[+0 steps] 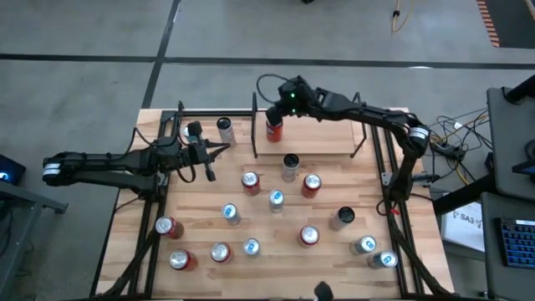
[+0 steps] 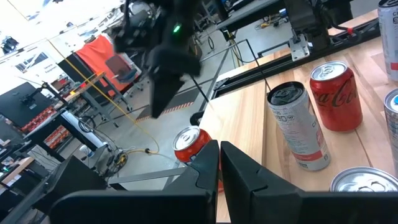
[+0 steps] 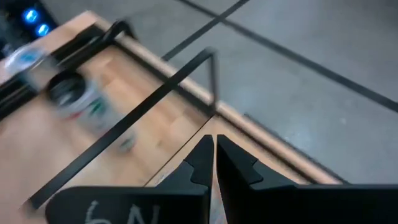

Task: Place canned beverage on shelf
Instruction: Put the orange soda can on the shelf

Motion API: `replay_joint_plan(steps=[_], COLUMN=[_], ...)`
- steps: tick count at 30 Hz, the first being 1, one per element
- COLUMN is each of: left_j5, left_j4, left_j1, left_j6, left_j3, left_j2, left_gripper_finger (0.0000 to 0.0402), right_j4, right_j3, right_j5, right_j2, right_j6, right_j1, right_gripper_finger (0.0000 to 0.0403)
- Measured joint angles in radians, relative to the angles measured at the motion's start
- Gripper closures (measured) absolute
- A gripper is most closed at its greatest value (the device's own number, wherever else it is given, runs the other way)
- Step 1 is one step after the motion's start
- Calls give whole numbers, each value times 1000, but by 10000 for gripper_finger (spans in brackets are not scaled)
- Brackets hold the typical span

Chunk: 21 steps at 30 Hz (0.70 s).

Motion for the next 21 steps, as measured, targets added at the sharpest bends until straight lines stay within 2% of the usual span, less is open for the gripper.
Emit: replay_joint_plan(steps=[5, 10, 21], left_j5=[-2, -3, -3], left_j4=[0, 0, -4], left_j1=[0, 0, 0], left_j6=[0, 0, 0], left_j3=[0, 0, 0], left_j2=[0, 0, 0], left_gripper_finger=[402, 402, 402], right_j4=[-129, -240, -234], right_j3=[2, 2, 1], right_j5=[0, -2, -34], right_j2=[-46, -23, 81], right_j6=[53, 99, 120], right_j1=[64, 89, 76], right_gripper_finger=[394, 394, 394])
